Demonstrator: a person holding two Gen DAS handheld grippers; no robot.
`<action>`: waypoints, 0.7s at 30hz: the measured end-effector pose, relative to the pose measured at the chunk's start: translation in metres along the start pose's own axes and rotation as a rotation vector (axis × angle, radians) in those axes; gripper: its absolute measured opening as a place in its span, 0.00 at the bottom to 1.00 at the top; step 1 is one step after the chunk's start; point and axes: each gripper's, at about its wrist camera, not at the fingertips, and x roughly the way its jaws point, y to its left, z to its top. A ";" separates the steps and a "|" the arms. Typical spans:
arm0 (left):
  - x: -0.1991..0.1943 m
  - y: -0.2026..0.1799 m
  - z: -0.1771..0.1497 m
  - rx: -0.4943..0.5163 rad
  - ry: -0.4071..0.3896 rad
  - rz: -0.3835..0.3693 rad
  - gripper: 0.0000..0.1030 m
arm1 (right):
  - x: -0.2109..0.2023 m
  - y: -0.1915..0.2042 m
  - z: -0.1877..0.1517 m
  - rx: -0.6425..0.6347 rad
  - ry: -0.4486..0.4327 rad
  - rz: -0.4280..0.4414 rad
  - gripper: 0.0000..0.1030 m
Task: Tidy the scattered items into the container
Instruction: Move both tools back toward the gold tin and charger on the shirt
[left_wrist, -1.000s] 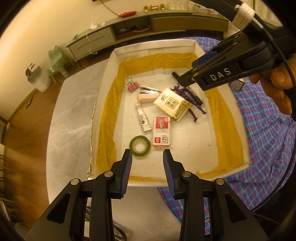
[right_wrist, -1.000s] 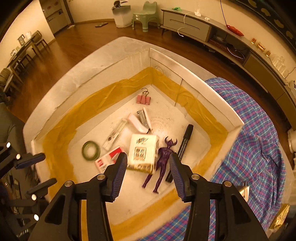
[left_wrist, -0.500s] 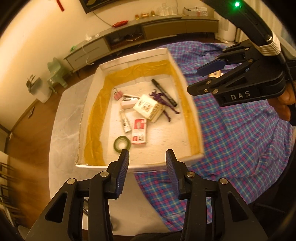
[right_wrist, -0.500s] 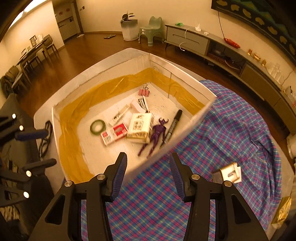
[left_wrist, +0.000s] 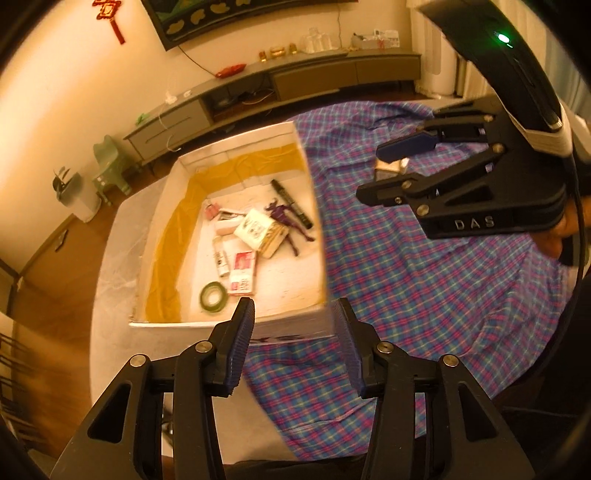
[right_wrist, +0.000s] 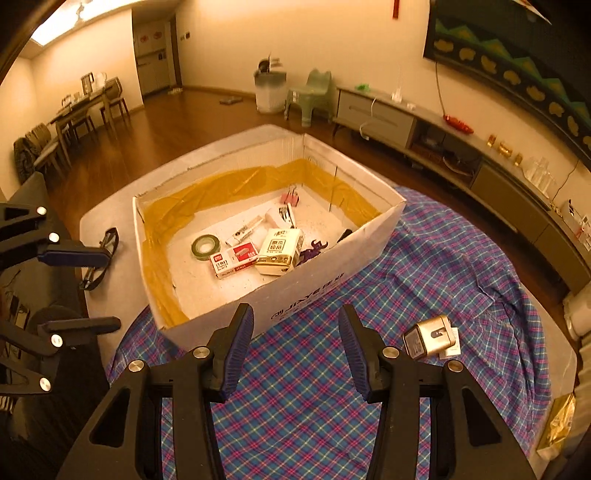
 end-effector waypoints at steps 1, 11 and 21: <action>0.000 -0.004 0.000 -0.006 -0.004 -0.010 0.46 | -0.004 -0.003 -0.005 0.018 -0.014 0.011 0.48; 0.023 -0.044 0.011 -0.021 -0.007 -0.087 0.46 | -0.012 -0.037 -0.059 0.109 -0.042 -0.012 0.48; 0.070 -0.074 0.045 -0.075 0.014 -0.164 0.46 | 0.013 -0.095 -0.092 0.275 -0.026 -0.036 0.48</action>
